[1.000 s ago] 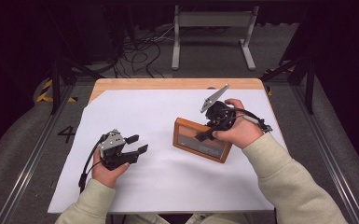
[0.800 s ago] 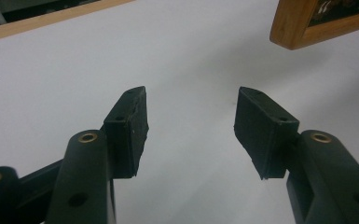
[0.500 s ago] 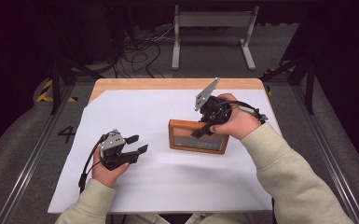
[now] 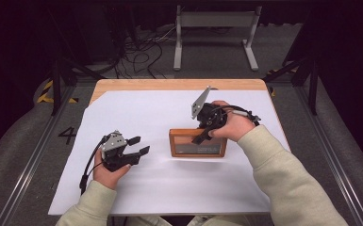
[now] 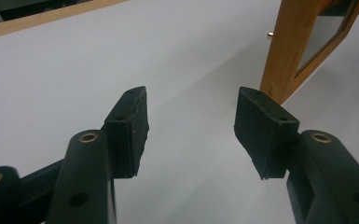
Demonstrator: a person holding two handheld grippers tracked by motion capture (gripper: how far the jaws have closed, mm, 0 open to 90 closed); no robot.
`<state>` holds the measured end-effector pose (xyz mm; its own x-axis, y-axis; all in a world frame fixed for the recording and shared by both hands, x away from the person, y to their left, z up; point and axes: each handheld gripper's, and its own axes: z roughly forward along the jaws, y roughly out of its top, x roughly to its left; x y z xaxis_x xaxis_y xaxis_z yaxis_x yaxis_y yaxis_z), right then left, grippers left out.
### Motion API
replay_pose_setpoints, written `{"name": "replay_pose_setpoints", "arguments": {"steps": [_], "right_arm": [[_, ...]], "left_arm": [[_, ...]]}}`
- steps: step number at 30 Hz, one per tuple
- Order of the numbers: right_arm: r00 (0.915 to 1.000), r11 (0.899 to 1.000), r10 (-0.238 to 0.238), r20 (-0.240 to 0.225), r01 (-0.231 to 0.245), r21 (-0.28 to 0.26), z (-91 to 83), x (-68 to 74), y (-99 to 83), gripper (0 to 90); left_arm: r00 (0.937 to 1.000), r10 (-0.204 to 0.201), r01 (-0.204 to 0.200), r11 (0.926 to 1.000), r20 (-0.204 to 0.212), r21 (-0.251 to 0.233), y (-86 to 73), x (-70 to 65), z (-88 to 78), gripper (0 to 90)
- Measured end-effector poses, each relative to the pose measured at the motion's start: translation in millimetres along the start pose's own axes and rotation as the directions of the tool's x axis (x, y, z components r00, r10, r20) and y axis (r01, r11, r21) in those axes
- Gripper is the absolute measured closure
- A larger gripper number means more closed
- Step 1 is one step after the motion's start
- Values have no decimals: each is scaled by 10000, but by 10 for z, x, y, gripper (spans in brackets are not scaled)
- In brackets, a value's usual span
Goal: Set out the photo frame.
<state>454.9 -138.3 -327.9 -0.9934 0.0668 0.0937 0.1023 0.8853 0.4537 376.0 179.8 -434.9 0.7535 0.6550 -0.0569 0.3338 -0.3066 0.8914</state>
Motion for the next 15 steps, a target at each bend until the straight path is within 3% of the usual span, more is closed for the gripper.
{"name": "replay_pose_setpoints", "arguments": {"steps": [15], "right_arm": [[9989, 9998, -173, -430, 169, -94, 250, -87, -110, 706]], "left_arm": [[10000, -59, 58, 10000, 34, 34, -4, 1, 8, 449]]}}
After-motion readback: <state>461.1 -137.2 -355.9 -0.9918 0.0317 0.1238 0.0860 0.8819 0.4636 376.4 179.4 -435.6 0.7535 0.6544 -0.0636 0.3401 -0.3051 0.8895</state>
